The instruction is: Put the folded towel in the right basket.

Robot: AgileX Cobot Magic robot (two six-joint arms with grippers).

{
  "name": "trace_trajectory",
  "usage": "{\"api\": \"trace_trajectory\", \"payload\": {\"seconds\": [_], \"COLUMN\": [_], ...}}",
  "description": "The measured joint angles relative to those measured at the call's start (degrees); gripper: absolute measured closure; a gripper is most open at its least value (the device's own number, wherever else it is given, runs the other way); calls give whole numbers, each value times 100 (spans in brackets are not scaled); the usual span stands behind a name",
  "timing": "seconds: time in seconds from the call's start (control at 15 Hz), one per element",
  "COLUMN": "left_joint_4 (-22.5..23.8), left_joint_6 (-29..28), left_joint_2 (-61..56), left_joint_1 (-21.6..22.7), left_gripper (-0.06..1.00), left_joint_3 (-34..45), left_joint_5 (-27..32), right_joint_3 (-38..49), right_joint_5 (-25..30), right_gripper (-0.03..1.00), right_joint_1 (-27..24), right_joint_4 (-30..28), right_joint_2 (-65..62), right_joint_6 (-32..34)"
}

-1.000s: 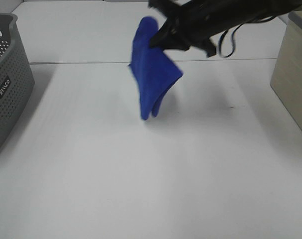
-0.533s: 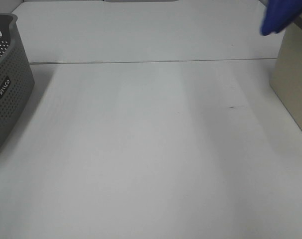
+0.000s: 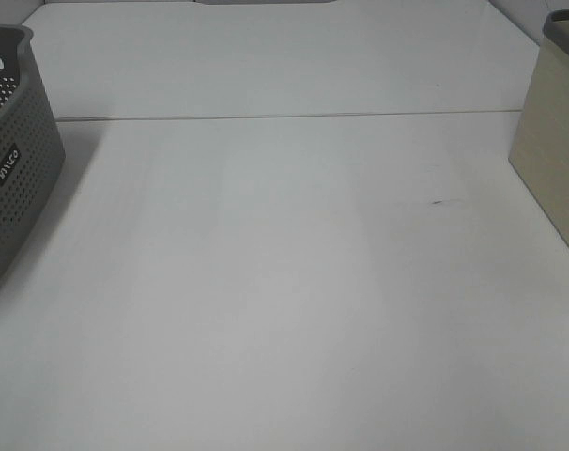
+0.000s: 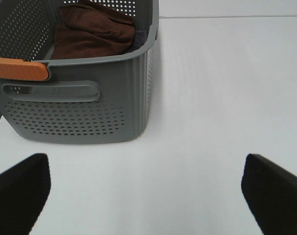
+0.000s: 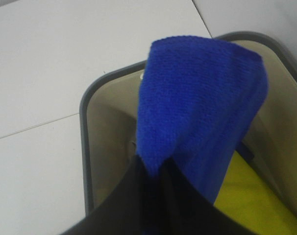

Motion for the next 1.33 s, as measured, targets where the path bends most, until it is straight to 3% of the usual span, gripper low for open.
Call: {"api": "trace_trajectory", "payload": {"seconds": [0.13, 0.2, 0.27, 0.33, 0.53, 0.73, 0.93, 1.13, 1.33], "left_joint_4": [0, 0, 0, 0, 0, 0, 0, 0, 0], "left_joint_6": [0, 0, 0, 0, 0, 0, 0, 0, 0], "left_joint_2": [0, 0, 0, 0, 0, 0, 0, 0, 0], "left_joint_1": [0, 0, 0, 0, 0, 0, 0, 0, 0], "left_gripper": [-4, -4, -4, -4, -4, -4, -4, -4, -4], "left_joint_3": [0, 0, 0, 0, 0, 0, 0, 0, 0], "left_joint_5": [0, 0, 0, 0, 0, 0, 0, 0, 0], "right_joint_3": [0, 0, 0, 0, 0, 0, 0, 361, 1816], "right_joint_5": [80, 143, 275, 407, 710, 837, 1461, 1788, 1753], "right_gripper": [47, 20, 8, 3, -1, -1, -1, -1, -1], "right_joint_1": [0, 0, 0, 0, 355, 1478, 2418, 2458, 2458], "right_joint_4": [-189, -332, -498, -590, -722, -1180, -1610, -1753, -2086], "right_joint_2": [201, 212, 218, 223, 178, 34, -149, -710, -2338], "right_joint_6": [212, 218, 218, 218, 372, 722, 1054, 1404, 1811]}}
